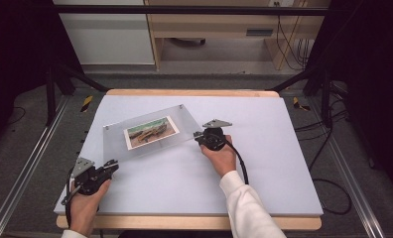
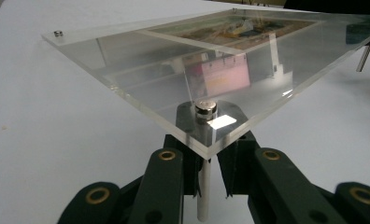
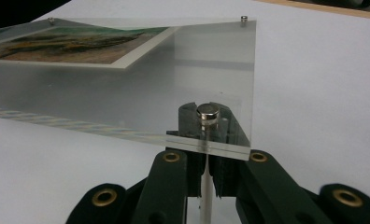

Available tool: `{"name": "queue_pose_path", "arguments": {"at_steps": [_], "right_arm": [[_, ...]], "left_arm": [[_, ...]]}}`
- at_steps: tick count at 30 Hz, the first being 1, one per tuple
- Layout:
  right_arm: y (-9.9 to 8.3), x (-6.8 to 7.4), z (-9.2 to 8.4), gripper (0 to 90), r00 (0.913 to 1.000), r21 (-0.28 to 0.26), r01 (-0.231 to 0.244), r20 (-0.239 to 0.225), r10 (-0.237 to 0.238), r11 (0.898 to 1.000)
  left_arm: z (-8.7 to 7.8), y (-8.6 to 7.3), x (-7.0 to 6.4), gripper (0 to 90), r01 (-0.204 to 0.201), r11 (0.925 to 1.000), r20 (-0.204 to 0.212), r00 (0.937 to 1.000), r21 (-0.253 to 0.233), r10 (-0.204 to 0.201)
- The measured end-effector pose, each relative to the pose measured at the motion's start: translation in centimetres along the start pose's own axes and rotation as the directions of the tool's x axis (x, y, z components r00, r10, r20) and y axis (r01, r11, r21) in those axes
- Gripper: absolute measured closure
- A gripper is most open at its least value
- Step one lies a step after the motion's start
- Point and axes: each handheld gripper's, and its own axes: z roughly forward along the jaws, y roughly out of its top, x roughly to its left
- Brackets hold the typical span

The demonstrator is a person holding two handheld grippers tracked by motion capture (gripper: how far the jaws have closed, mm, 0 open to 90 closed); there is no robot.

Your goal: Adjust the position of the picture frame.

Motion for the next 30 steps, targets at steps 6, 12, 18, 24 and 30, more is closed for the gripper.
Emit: {"name": "queue_pose_path", "arguments": {"at_steps": [6,12,18,24,30], "right_arm": [[0.08,0.00,-0.05,84.4,1.0000,-0.006,-0.006,-0.003,0.006,1.000],[0.01,-0.04,-0.01,84.1,0.9999,-0.012,-0.007,-0.009,0.007,1.000],[-0.03,-0.13,0.21,81.0,0.9999,-0.030,-0.008,-0.015,0.008,1.000],[-0.12,-0.11,0.48,82.2,0.9999,-0.032,-0.001,-0.015,0.000,0.999],[-0.20,-0.21,0.54,83.5,0.9999,-0.026,0.005,-0.016,-0.005,1.000]], "left_arm": [[-0.16,0.22,0.25,83.5,0.013,0.9998,0.003,0.9999,-0.016,-0.013],[-0.20,0.28,0.23,83.8,0.015,0.9998,0.004,0.9999,-0.009,-0.015],[-0.24,0.31,0.21,83.8,0.016,0.9999,0.003,0.9999,-0.005,-0.016],[-0.21,0.30,0.19,83.8,0.015,0.9998,0.001,0.9999,0.014,-0.015],[-0.09,0.31,0.11,83.8,0.008,0.9989,-0.003,1.0000,0.046,-0.008]]}}
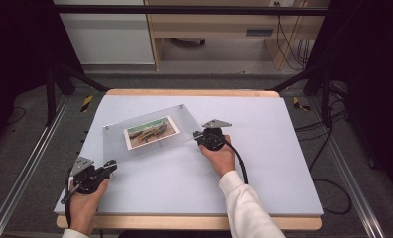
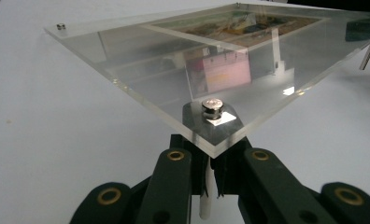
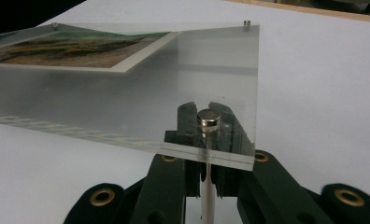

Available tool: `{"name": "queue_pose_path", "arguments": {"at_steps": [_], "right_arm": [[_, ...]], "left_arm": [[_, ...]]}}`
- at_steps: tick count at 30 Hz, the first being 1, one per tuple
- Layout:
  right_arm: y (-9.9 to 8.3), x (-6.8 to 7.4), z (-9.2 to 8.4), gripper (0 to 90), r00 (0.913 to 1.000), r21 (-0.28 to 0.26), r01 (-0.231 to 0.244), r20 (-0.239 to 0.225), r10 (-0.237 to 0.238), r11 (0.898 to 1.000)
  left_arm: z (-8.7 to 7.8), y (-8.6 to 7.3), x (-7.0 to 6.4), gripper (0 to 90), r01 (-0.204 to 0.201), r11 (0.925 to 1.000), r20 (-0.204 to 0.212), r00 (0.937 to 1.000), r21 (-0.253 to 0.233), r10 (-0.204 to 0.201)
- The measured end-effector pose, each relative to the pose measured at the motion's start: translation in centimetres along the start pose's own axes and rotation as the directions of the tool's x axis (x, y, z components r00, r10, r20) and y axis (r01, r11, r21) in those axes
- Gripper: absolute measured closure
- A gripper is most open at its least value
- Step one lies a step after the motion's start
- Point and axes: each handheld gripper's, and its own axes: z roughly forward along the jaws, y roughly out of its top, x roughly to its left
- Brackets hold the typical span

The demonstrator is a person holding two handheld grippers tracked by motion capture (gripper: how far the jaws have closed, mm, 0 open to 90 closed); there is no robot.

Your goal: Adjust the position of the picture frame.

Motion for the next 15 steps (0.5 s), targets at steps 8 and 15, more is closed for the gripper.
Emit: {"name": "queue_pose_path", "arguments": {"at_steps": [8,15], "right_arm": [[-0.06,-0.17,0.12,83.2,1.0000,0.002,-0.002,0.001,0.002,1.000],[0.01,-0.13,0.07,84.2,1.0000,0.002,-0.001,0.000,0.001,1.000]], "left_arm": [[0.03,0.11,-0.07,83.9,-0.011,0.9998,-0.002,0.9999,0.019,0.011],[0.12,0.24,0.04,76.9,0.003,1.0000,-0.003,1.0000,0.006,-0.003]]}}
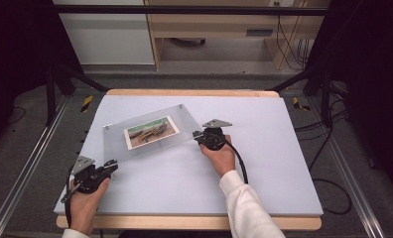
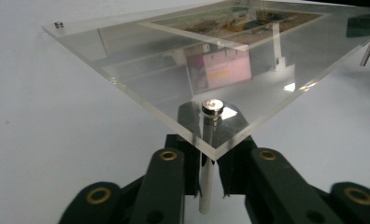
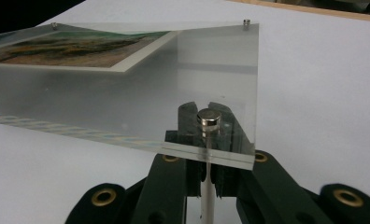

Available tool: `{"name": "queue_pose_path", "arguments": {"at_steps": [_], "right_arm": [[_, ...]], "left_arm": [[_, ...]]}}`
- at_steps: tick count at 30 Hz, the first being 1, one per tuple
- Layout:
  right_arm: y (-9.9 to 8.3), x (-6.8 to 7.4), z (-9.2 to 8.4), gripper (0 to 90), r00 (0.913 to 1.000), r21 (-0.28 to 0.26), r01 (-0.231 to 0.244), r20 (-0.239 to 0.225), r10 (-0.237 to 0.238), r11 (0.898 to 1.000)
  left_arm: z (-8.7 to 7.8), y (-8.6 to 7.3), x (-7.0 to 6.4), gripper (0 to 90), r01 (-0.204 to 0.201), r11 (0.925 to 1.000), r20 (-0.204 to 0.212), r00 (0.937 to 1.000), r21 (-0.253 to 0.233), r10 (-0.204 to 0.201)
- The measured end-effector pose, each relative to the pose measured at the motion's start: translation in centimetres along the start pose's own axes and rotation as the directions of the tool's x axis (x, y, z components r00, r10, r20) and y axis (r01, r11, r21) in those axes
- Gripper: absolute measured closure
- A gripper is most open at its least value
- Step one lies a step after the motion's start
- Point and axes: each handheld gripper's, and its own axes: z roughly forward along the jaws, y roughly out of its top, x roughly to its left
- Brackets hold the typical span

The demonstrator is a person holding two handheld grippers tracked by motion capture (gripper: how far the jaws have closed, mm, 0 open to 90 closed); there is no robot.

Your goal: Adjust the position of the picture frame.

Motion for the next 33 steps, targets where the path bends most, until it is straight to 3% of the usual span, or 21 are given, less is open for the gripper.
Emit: {"name": "queue_pose_path", "arguments": {"at_steps": [2,5,7,16,25,33], "right_arm": [[0.0,0.0,0.0,84.3,1.0000,0.002,0.001,-0.001,-0.001,1.000],[0.0,0.0,0.0,84.3,1.0000,0.003,0.001,-0.002,-0.001,1.000],[0.0,0.1,-0.1,84.5,1.0000,0.004,0.005,-0.001,-0.005,1.000],[0.5,0.5,-0.5,85.1,0.9992,-0.010,0.040,0.005,-0.040,0.999],[1.6,0.9,-1.2,85.1,0.9976,-0.037,0.070,0.009,-0.069,0.997],[2.3,0.6,-2.4,84.8,0.9975,-0.064,0.069,0.016,-0.068,0.996]], "left_arm": [[0.0,0.0,0.1,74.7,0.004,1.0000,0.000,1.0000,0.003,-0.004],[-0.2,0.1,0.3,81.9,0.017,0.9998,0.019,0.9997,0.011,-0.017],[-0.2,0.3,0.1,83.9,-0.003,0.9995,0.012,0.9999,0.031,0.002],[-0.7,0.9,0.1,84.2,-0.014,0.9990,0.008,0.9999,0.044,0.013],[-1.6,1.8,-0.2,83.1,-0.057,0.9983,-0.013,0.9983,0.016,0.057],[-1.8,3.1,-1.1,81.5,-0.102,0.9948,-0.002,0.9948,-0.002,0.102]]}}
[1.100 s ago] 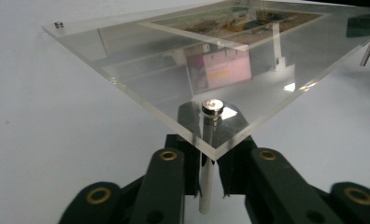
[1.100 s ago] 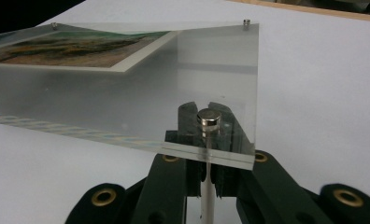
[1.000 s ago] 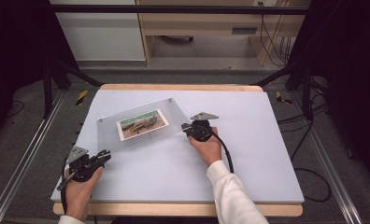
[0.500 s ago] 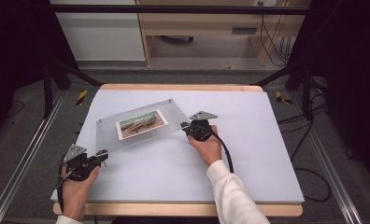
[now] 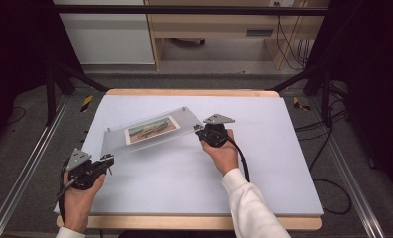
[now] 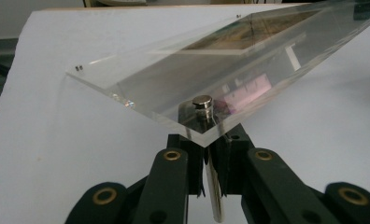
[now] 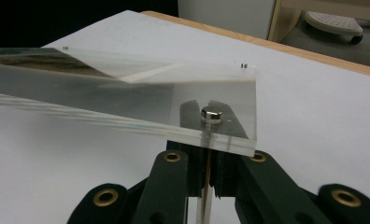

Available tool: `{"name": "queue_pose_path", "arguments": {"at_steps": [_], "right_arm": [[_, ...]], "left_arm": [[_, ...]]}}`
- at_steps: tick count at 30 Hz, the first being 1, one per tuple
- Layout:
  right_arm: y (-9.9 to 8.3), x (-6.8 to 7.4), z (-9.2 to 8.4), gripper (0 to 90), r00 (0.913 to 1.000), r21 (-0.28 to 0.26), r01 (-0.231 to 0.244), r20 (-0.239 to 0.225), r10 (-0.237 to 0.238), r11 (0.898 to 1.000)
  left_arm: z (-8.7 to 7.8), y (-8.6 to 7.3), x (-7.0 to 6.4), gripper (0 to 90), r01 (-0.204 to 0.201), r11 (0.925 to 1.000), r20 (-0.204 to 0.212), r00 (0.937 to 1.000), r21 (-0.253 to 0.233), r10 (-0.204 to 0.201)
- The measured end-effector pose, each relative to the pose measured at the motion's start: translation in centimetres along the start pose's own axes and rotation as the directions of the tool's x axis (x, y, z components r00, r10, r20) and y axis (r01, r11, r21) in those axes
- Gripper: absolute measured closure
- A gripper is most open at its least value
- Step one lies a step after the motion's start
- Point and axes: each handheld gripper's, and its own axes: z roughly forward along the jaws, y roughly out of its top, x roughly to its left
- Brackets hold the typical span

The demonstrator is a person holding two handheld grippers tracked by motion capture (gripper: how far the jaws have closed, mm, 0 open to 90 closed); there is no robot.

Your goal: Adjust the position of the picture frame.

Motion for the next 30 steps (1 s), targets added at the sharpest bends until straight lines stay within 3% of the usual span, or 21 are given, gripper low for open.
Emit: {"name": "queue_pose_path", "arguments": {"at_steps": [6,22,30], "right_arm": [[0.1,-1.0,-1.3,84.7,0.9999,0.004,-0.010,0.012,0.010,1.000],[0.3,-1.7,-3.1,84.7,0.9992,-0.013,-0.012,0.038,0.013,1.000],[0.0,-2.9,-6.1,84.7,0.9953,-0.037,-0.025,0.093,0.028,0.999]], "left_arm": [[0.4,0.6,-1.0,81.0,-0.007,1.0000,0.023,0.9997,0.000,0.007],[0.9,1.4,-2.2,80.2,-0.043,0.9990,0.038,0.9984,-0.015,0.043],[2.2,2.9,-4.0,79.9,-0.088,0.9956,0.078,0.9929,-0.030,0.090]]}}
